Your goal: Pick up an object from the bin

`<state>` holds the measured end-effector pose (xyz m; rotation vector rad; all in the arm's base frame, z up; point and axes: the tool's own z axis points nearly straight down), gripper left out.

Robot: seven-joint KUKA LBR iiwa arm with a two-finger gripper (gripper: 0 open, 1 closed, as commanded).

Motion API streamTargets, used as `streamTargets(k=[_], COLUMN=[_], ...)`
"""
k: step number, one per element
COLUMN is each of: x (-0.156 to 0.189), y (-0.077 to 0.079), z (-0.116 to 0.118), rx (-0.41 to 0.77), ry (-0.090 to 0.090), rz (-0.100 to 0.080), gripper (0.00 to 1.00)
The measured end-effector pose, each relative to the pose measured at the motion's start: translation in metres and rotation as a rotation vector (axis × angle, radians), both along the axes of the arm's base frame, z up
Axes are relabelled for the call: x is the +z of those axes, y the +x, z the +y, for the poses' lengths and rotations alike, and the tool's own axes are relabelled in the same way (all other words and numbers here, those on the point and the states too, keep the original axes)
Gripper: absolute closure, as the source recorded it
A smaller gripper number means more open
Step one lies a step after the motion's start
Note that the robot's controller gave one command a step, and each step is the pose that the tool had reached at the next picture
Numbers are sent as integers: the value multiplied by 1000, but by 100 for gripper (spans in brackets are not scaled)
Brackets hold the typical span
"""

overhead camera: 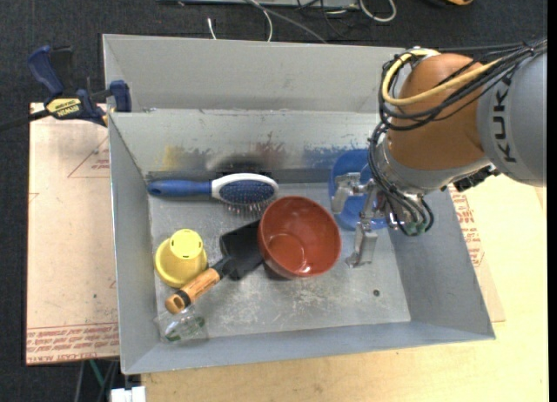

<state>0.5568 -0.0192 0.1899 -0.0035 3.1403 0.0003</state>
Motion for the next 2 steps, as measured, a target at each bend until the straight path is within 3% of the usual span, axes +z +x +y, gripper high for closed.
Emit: streamTargets(k=[1, 2], x=[0, -60], y=[0, -20], z=[0, 42], rx=[0, 102], ry=[0, 0], rz=[0, -2], gripper=[0, 0])
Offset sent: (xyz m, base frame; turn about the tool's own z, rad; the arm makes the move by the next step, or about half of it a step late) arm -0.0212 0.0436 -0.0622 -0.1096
